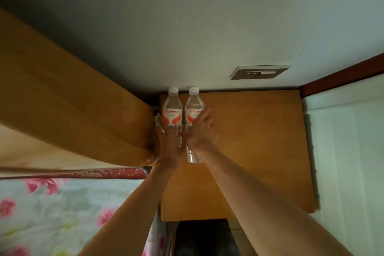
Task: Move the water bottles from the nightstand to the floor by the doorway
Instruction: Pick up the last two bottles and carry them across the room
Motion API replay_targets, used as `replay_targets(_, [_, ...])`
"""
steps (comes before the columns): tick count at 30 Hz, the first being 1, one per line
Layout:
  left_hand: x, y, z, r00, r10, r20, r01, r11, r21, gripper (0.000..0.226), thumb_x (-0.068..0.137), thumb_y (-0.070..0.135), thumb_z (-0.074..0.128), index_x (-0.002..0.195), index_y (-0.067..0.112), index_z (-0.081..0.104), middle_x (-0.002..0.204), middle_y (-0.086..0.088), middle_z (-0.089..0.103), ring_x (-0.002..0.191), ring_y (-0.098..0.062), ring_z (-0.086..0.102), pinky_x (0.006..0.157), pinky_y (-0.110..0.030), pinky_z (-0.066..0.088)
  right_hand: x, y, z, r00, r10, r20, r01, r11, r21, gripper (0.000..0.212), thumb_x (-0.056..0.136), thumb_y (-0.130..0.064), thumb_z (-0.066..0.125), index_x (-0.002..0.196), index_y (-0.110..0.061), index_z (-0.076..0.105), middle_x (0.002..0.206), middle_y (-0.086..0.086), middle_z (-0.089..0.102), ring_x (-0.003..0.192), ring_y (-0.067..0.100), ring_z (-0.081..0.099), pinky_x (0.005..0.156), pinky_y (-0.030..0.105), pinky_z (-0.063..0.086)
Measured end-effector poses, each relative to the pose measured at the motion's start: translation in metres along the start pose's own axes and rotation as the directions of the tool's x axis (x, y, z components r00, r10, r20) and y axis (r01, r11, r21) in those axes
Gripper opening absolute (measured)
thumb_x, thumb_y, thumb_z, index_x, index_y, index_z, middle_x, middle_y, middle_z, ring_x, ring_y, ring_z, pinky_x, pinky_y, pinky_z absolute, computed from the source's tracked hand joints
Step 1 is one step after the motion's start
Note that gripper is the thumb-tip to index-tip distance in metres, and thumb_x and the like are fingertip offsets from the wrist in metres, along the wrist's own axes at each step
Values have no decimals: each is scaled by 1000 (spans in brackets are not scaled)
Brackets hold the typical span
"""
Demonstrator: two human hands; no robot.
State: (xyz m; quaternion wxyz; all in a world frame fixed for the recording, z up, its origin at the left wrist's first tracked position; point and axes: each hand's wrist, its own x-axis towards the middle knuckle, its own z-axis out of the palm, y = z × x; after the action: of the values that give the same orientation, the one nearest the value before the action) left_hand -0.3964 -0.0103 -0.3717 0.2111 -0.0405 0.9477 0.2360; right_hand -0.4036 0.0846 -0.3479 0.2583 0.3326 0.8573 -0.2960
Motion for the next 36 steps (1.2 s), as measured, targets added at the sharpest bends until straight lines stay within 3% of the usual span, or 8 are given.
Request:
replay_targets(7, [11, 5, -1, 998, -62, -28, 61, 998, -8, 110, 68, 52, 82, 148, 6, 23, 141, -19, 41, 128, -35, 44, 100, -51, 45, 10, 9, 2, 999, 17, -41, -15, 999, 40, 105, 79, -49, 73, 149, -15, 3, 134, 12, 45, 118, 32, 53, 91, 43, 49])
replay_targets(16, [24, 8, 1, 993, -114, 23, 116, 992, -57, 109, 65, 42, 87, 145, 8, 22, 137, -17, 44, 121, -35, 51, 93, -50, 52, 16, 18, -3, 998, 41, -56, -35, 993, 110, 88, 71, -54, 77, 132, -20, 24, 115, 6, 57, 98, 26, 62, 78, 41, 56])
replay_targets(22, [4, 21, -13, 998, -59, -3, 58, 990, -127, 99, 68, 62, 77, 139, 20, 22, 122, -11, 53, 105, -28, 62, 78, -44, 59, 0, 34, -20, 994, 11, -113, 6, 988, 152, 70, 75, -55, 73, 120, -22, 30, 107, 0, 56, 84, 17, 59, 65, 30, 53])
replay_targets(26, [-23, 43, -36, 997, -77, -2, 76, 981, -177, 99, 69, 67, 72, 141, 30, 16, 123, -5, 57, 106, -25, 63, 81, -46, 59, -22, 43, -41, 993, -33, -113, 56, 977, 208, 78, 67, -56, 75, 122, -24, 30, 107, 0, 58, 87, 19, 63, 69, 38, 59])
replay_targets(28, [-38, 52, -46, 997, -69, -19, 66, 987, -147, 96, 72, 69, 68, 142, 24, 21, 118, -2, 61, 102, -24, 65, 81, -40, 59, -36, 46, -56, 989, -63, -132, 90, 973, 214, 77, 65, -53, 77, 120, -27, 29, 108, 0, 58, 93, 20, 62, 72, 40, 59])
replay_targets(31, [-64, 66, -66, 996, -39, -86, 23, 983, -181, 69, 79, 56, 71, 128, 19, 42, 95, 7, 62, 84, -17, 69, 65, -20, 52, -59, 51, -81, 983, -108, -148, 134, 975, 178, 77, 67, -49, 80, 121, -26, 29, 108, -4, 59, 92, 17, 63, 71, 36, 59])
replay_targets(33, [-82, 76, -82, 991, -37, -126, 13, 982, -186, 64, 81, 51, 72, 129, 17, 44, 96, 5, 66, 75, -10, 64, 59, -10, 44, -78, 51, -99, 980, -142, -140, 161, 978, 136, 77, 70, -55, 77, 123, -25, 30, 109, -6, 61, 88, 14, 66, 64, 31, 58])
replay_targets(36, [-110, 90, -102, 982, -20, -190, -17, 981, -192, 81, 80, 60, 67, 140, 20, 31, 113, 1, 68, 87, -18, 70, 68, -26, 57, -107, 46, -125, 964, -231, -134, 247, 963, 111, 81, 67, -66, 70, 125, -29, 28, 109, -10, 63, 81, 7, 64, 54, 19, 49])
